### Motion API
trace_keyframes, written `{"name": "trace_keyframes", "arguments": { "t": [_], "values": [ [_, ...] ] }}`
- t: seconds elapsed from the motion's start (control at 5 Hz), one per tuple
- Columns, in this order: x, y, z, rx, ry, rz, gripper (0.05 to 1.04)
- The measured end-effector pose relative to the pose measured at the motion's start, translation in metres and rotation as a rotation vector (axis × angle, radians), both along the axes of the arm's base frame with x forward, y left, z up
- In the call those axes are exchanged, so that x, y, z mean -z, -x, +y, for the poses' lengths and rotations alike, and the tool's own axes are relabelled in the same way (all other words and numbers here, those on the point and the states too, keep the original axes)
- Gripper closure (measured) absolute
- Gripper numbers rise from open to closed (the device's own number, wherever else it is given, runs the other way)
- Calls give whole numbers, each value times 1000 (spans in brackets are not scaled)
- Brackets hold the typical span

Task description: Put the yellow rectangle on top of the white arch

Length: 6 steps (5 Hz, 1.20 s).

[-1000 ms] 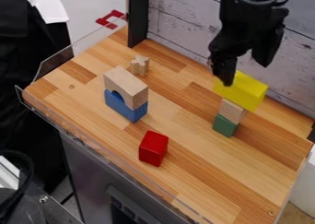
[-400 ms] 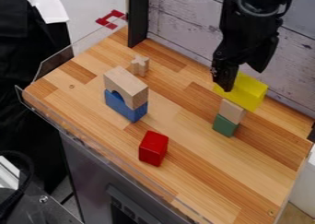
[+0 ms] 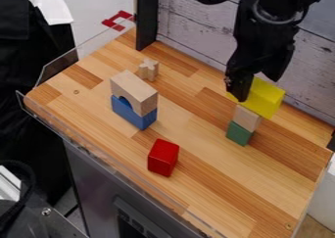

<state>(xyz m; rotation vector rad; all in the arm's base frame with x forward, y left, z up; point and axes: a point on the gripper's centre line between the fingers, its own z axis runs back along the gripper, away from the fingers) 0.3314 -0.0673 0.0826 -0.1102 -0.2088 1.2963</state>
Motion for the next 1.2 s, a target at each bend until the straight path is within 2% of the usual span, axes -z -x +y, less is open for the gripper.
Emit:
{"name": "trace_keyframes", "arguments": {
  "t": [0.2,0.4,0.6,0.8,1.0,1.2],
  "values": [
    [1,-1,1,-3,-2,-1,409],
    [1,-1,2,-10,2,-3,537],
    [1,-1,7,-34,21,-3,538],
    [-19,2,14,-36,15,-27,538],
    [-50,14,40,-22,60,-82,538],
    [-64,34,70,-4,107,-78,538]
  ]
}}
